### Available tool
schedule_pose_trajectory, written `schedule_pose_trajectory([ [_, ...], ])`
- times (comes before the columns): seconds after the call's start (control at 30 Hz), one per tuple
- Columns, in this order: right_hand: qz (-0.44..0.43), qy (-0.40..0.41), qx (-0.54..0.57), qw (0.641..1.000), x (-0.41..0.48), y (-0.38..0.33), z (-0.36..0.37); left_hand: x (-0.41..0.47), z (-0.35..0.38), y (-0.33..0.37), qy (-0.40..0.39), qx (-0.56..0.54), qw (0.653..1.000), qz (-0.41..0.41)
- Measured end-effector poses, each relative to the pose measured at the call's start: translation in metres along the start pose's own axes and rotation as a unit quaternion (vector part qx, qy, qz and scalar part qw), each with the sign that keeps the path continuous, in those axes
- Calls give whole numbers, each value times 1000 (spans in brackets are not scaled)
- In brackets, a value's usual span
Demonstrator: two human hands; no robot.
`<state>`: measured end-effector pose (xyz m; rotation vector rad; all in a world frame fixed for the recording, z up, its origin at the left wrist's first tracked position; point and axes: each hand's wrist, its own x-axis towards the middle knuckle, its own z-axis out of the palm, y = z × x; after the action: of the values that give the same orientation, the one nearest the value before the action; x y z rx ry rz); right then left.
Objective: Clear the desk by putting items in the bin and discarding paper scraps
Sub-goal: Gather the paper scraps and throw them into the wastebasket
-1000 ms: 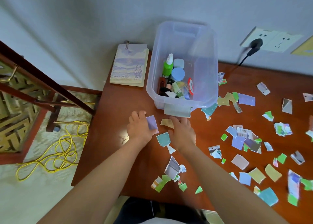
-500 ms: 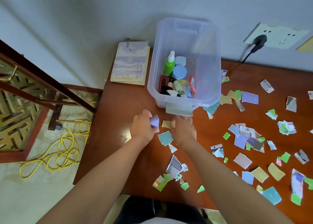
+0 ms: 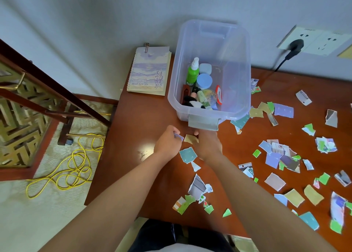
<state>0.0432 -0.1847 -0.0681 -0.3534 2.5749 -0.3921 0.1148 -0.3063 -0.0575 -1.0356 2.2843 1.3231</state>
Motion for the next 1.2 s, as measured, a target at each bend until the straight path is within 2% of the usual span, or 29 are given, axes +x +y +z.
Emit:
schedule_pose_trajectory([
  [0.2, -27, -24, -28, 999, -1, 3, 0, -7, 1, 4, -30, 71, 997, 9],
  [0.37, 14, -19, 75, 997, -14, 16, -6, -8, 4, -5, -33, 172, 981, 81],
  [0.5, 30, -15, 185, 982, -27, 24, -8, -11, 11, -9, -10, 218, 967, 130],
  [0.63, 44, -11, 229, 972, -33, 29, -4, -12, 15, -6, -6, 262, 953, 150],
  [0.97, 47, 5, 286, 957, -44, 27, -8, -17, 22, -7, 1, 327, 915, 237],
  [1.2, 60, 12, 283, 957, -49, 28, -4, -17, 23, -8, -1, 323, 917, 234],
])
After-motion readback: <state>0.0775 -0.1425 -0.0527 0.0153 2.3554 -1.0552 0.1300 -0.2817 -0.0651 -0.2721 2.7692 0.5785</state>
